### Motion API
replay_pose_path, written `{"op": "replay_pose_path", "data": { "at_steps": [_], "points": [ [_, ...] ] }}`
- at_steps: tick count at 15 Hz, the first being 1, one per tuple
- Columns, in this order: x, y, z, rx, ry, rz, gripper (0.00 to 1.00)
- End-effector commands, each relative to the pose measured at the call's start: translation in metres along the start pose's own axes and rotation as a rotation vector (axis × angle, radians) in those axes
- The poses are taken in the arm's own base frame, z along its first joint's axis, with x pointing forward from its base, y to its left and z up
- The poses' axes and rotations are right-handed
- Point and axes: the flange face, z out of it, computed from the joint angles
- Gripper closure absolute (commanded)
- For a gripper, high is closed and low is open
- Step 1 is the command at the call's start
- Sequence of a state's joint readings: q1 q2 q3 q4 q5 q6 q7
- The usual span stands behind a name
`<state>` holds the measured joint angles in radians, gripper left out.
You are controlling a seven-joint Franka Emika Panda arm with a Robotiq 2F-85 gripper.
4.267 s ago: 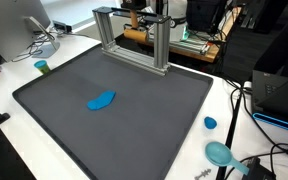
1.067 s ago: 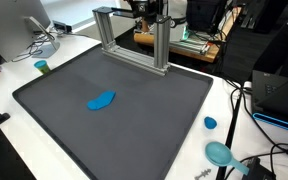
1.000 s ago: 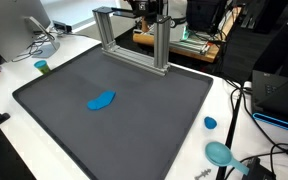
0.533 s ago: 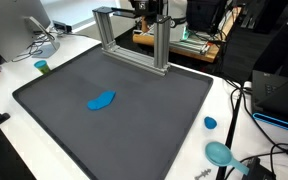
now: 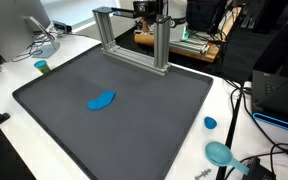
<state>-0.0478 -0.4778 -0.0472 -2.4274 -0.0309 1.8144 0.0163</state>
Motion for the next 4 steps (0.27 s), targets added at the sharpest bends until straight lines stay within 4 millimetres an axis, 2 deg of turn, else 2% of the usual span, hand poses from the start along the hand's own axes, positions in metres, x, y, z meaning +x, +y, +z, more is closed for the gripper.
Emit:
{"op": "replay_pose_path", "data": {
  "at_steps": [1, 3, 4],
  "points": [
    [-0.020, 0.005, -0.036, -0.046, 0.128, 0.056, 0.00],
    [-0.027, 0.008, -0.054, -0.034, 0.217, 0.062, 0.00],
    [-0.014, 0.004, -0.038, -0.024, 0.136, 0.040, 0.00]
  ]
}}
